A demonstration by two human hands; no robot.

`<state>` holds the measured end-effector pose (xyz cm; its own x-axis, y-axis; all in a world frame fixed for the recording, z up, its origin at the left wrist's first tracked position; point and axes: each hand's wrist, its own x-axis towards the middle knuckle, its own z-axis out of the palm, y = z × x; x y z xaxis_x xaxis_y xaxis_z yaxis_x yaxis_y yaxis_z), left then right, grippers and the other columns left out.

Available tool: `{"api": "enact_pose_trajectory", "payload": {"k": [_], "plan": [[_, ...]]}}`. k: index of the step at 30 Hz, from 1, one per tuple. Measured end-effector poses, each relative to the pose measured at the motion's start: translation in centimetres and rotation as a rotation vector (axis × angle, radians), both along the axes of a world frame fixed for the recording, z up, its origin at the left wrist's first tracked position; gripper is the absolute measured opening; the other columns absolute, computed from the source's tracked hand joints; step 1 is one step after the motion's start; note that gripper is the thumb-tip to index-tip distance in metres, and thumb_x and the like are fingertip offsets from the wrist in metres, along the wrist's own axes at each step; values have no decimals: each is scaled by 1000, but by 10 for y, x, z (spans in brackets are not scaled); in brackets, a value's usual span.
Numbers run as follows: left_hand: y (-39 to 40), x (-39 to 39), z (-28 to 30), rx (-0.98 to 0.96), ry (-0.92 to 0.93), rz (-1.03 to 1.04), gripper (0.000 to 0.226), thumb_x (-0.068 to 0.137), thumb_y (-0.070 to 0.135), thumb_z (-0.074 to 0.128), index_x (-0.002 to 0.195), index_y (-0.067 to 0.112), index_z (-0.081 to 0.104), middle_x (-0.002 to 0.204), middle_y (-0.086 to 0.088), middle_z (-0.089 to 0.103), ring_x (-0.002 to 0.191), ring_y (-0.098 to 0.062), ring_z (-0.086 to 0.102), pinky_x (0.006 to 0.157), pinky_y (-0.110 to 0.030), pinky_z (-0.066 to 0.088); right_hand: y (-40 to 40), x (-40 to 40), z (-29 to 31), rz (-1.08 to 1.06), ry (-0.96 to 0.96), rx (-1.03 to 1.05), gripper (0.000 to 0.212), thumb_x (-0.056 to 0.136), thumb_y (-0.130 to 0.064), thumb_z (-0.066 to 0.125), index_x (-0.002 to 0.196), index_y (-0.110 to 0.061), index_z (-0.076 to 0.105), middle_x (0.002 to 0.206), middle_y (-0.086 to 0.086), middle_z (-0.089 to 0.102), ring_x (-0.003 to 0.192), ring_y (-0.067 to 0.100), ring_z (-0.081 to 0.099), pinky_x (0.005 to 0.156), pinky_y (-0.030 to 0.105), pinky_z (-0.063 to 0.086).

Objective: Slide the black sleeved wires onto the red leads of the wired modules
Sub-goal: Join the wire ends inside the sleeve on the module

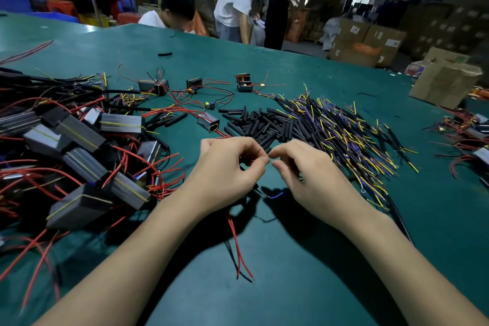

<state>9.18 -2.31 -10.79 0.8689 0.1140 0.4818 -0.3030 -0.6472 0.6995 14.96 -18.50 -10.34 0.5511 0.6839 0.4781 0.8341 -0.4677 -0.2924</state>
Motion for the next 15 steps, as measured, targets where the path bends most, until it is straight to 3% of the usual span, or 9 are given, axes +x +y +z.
{"api": "enact_pose_trajectory", "payload": {"k": [3, 7, 12, 15], "plan": [[1, 2, -3, 50, -37, 0, 13, 81, 35, 55, 68, 37, 54, 63, 23, 59, 67, 4, 55, 87, -49, 44, -1, 1, -4, 21, 55, 1, 14, 92, -21, 60, 102, -14, 66, 88, -3, 63, 76, 11, 55, 72, 38, 50], [2, 2, -7, 125, -76, 25, 10, 82, 37, 53, 76, 32, 59, 71, 20, 61, 76, 2, 58, 95, -39, 31, 3, -1, -4, -30, 137, 76, 8, 90, -19, 60, 89, -16, 67, 76, -5, 63, 70, 13, 56, 67, 39, 49], [2, 3, -7, 194, -93, 38, 11, 82, 37, 52, 79, 30, 60, 73, 20, 60, 77, 1, 57, 91, -33, 28, 8, -4, -6, -85, 340, 243, 14, 86, -10, 60, 81, -19, 69, 61, -8, 59, 52, 4, 45, 53, 18, 37], [2, 3, -8, 206, -89, 47, 11, 82, 38, 52, 79, 31, 59, 71, 21, 59, 75, 2, 56, 90, -32, 27, 9, -7, -8, -141, 265, 240, 18, 85, -11, 57, 84, -23, 70, 72, -13, 63, 54, 8, 50, 58, 28, 44]]}}
